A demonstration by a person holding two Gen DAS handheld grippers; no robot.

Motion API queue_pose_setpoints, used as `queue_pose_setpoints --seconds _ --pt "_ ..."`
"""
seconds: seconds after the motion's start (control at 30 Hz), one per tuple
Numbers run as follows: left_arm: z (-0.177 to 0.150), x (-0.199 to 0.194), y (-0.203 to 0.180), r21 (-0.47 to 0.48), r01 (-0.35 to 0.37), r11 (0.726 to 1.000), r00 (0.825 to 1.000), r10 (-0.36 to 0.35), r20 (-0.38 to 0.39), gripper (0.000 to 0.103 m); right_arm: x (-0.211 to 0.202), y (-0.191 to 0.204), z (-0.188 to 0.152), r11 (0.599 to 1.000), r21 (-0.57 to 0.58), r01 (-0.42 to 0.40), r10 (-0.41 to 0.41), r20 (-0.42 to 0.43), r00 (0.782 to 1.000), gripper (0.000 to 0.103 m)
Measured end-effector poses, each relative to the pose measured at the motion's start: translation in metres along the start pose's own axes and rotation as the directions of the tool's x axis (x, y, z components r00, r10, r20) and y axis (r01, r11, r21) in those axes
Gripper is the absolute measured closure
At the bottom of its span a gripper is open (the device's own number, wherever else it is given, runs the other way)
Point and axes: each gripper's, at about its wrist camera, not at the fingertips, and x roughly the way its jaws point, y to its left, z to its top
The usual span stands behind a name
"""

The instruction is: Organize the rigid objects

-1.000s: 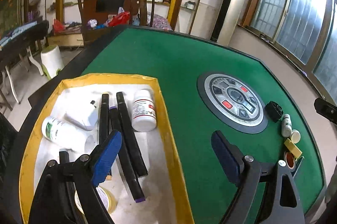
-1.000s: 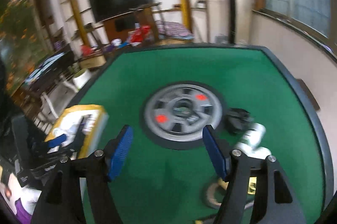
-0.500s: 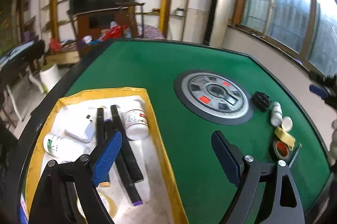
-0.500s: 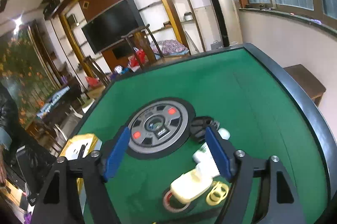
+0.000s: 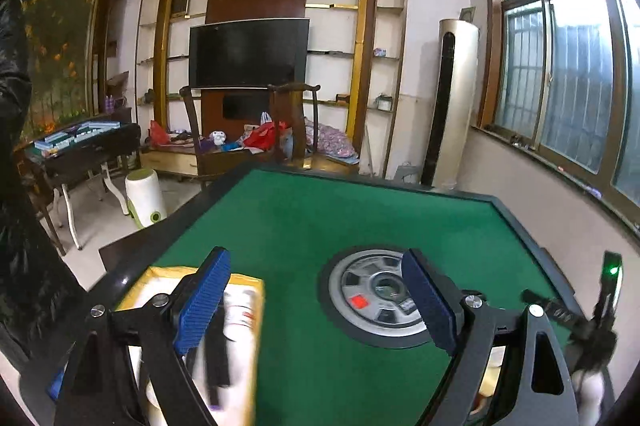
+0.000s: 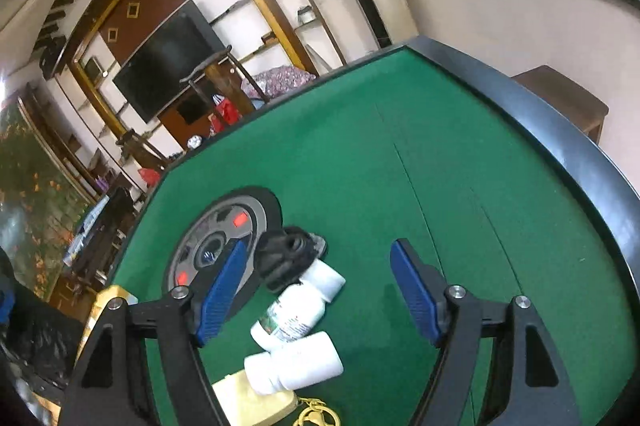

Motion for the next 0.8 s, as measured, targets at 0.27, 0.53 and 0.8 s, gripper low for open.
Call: queue_pose_setpoints --seconds 0.27,0.53,0.8 --pt "-0.014 -0.032 0.015 -0.027 0.087 0.996 0.996 -0.086 0.023 0.006 -0.038 0.046 -0.012 0.971 -0.213 0.106 -0.064 0.197 0.978 0.029" --pt "-0.036 -0.055 0.056 0.016 0.132 0.991 0.991 -0.131 -0.029 0.005 -0.087 0.062 -0.047 0.907 -0.244 0.344 -0.282 0.253 0.925 0.025" --pt "-0.049 -0.073 0.078 -0.061 0.218 0.974 0.975 -0.22 -0.02 0.005 -0.162 0.062 -0.068 0.88 -0.18 0.44 -0.363 0.342 0.867 0.006"
